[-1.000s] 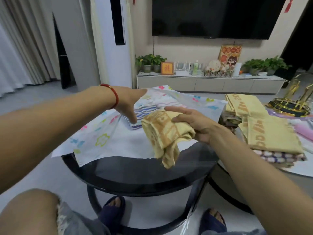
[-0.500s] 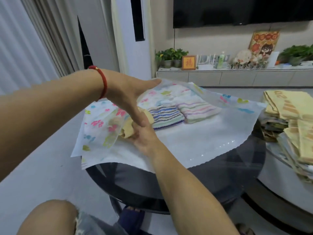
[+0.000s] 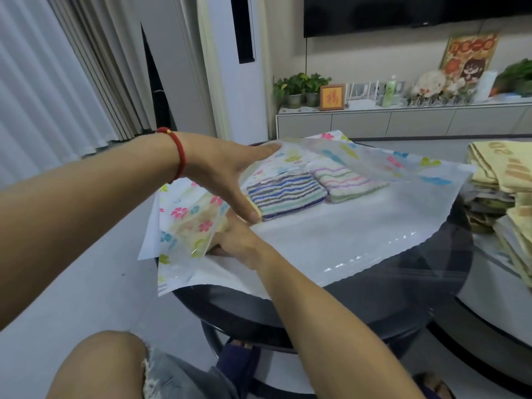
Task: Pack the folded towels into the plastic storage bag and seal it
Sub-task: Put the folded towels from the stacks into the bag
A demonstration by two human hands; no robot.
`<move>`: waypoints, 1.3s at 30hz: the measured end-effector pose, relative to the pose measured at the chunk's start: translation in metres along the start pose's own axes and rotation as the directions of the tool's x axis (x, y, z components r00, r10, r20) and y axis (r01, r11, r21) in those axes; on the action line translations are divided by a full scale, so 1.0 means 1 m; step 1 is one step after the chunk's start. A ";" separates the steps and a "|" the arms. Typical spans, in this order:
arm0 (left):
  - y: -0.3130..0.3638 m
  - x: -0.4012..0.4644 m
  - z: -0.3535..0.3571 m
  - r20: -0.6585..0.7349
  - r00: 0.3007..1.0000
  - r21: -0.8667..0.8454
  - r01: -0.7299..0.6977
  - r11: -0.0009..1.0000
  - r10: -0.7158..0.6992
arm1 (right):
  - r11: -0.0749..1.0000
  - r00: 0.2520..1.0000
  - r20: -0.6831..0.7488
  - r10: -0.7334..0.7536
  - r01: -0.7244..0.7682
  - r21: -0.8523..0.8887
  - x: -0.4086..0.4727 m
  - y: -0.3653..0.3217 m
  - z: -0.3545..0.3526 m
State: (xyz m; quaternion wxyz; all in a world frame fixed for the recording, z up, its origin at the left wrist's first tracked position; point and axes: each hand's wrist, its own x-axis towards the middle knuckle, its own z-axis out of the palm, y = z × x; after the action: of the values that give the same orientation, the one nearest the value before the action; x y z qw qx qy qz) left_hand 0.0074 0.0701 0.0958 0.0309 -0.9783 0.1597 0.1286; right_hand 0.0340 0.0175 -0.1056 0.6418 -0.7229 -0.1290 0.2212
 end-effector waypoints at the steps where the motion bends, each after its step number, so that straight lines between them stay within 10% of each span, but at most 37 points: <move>1: 0.002 -0.001 0.000 0.034 0.999 -0.018 -0.036 0.999 0.037 | 0.990 1.000 0.023 -0.005 0.008 -0.142 -0.006 0.000 -0.012; 6: 0.000 -0.004 0.006 0.076 0.994 -0.097 -0.067 0.993 0.075 | 0.647 0.960 -0.002 -0.279 0.186 -0.739 -0.027 0.016 -0.040; 12: -0.002 -0.006 0.016 0.006 0.995 -0.096 -0.101 0.990 0.102 | 0.534 0.955 0.213 -0.206 0.292 -0.794 -0.003 0.010 -0.014; 27: 0.052 0.032 0.053 -0.237 0.952 0.137 -0.165 0.977 0.194 | 0.323 0.946 -0.050 -0.319 0.058 -0.945 -0.173 0.036 -0.206; 31: 0.080 0.060 0.059 -0.219 0.952 0.234 -0.160 0.959 0.212 | 0.504 0.775 -0.478 -0.413 -0.243 -0.829 -0.230 0.040 -0.287; 36: 0.138 0.102 0.071 -0.175 0.944 0.306 -0.219 0.927 0.280 | 0.611 0.265 -0.880 -0.394 -0.640 -0.466 -0.280 0.052 -0.393; 39: 0.144 0.108 0.076 -0.154 0.957 0.380 -0.174 0.909 0.247 | 0.641 0.182 -0.958 -0.219 -0.713 -0.283 -0.288 0.057 -0.414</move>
State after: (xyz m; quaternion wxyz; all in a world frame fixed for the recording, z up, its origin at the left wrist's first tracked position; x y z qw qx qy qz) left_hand 0.0415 -0.0917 -0.0081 0.1806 -0.9405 0.2879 0.0013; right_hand -0.0211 -0.4870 -0.0847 0.1913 -0.8865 0.3560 -0.2252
